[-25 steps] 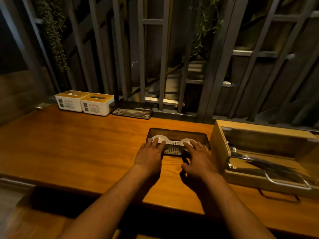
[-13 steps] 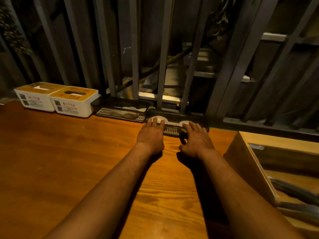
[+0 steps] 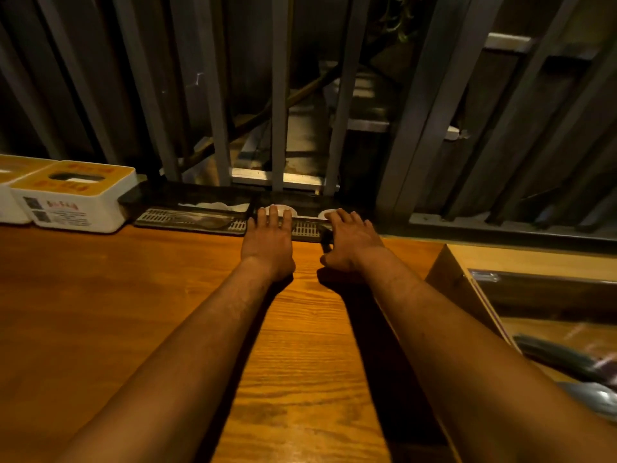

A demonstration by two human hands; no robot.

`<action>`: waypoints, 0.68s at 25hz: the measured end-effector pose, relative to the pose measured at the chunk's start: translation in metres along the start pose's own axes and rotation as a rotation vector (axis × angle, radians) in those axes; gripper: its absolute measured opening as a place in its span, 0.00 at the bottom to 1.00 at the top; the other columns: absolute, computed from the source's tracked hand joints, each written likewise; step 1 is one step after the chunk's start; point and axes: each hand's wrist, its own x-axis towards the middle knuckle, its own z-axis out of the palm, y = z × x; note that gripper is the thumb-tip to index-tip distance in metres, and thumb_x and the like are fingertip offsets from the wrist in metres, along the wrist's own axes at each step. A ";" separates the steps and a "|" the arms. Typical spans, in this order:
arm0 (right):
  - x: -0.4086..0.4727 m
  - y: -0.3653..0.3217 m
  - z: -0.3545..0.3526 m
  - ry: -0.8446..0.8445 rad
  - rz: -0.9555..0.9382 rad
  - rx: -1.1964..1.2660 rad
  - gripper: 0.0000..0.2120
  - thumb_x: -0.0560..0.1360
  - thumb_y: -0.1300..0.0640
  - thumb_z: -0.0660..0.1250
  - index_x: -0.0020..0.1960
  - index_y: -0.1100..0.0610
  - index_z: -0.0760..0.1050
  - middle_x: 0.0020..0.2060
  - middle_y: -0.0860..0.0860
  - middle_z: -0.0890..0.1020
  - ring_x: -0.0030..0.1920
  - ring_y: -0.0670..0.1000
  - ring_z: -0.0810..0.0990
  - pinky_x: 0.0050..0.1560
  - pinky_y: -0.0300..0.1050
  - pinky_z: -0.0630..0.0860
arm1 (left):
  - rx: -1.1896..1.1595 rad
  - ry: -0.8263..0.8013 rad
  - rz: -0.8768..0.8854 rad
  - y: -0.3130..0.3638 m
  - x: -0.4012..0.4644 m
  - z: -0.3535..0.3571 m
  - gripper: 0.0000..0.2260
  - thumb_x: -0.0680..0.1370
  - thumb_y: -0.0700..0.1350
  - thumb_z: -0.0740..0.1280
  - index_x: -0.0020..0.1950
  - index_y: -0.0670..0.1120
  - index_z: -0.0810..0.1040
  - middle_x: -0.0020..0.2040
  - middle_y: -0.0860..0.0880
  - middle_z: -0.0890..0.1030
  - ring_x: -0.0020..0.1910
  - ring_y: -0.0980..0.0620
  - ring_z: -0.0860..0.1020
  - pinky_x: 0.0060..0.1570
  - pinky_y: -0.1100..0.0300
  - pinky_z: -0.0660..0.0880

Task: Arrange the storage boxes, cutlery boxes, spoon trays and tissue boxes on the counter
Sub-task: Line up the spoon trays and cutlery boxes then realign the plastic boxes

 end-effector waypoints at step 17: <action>-0.319 0.119 -0.084 0.453 -0.124 0.321 0.17 0.73 0.48 0.68 0.62 0.48 0.78 0.62 0.48 0.78 0.64 0.51 0.72 0.63 0.51 0.70 | -0.430 0.485 0.121 0.192 -0.279 -0.127 0.16 0.77 0.51 0.65 0.65 0.54 0.77 0.60 0.51 0.80 0.60 0.50 0.76 0.56 0.52 0.72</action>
